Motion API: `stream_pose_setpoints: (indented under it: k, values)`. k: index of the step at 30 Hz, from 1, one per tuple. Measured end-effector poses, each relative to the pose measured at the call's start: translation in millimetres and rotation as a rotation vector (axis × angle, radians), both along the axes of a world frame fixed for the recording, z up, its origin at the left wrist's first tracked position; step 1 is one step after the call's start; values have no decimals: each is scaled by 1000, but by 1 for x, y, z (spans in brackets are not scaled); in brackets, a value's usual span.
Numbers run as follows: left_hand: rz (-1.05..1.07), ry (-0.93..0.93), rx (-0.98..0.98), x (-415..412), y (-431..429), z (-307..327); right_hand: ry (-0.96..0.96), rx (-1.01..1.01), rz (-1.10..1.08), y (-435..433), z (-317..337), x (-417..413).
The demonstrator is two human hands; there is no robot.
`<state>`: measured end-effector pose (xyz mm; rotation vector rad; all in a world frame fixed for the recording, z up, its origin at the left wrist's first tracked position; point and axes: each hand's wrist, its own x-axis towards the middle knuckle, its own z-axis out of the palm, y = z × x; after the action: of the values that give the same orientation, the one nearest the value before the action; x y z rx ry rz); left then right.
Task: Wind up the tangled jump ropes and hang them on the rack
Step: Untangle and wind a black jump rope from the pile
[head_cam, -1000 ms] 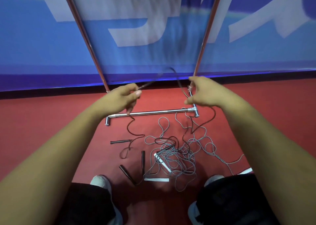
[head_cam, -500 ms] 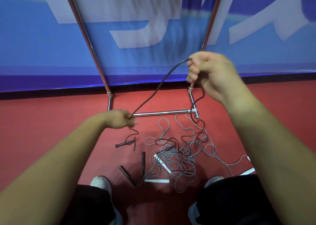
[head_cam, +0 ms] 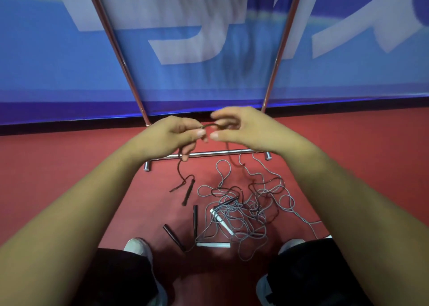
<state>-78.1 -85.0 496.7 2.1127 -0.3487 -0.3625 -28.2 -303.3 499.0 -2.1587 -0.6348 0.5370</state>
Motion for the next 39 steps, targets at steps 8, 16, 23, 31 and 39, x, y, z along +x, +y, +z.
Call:
stream_pose_setpoints:
  k: [8,16,23,31,39]
  values:
    - [-38,137,36,8,19,-35,32,425,-152,-7,13,-1]
    - [8,316,165,10,68,-78,320,849,-429,-13,12,6]
    - [222,98,-228,10,63,-50,782,812,-685,-37,-3,31]
    - [156,88,-489,0,7,-4,-11,175,-268,-10,-1,13]
    - [122,191,-544,4,3,-21,233,500,-57,13,4,-5]
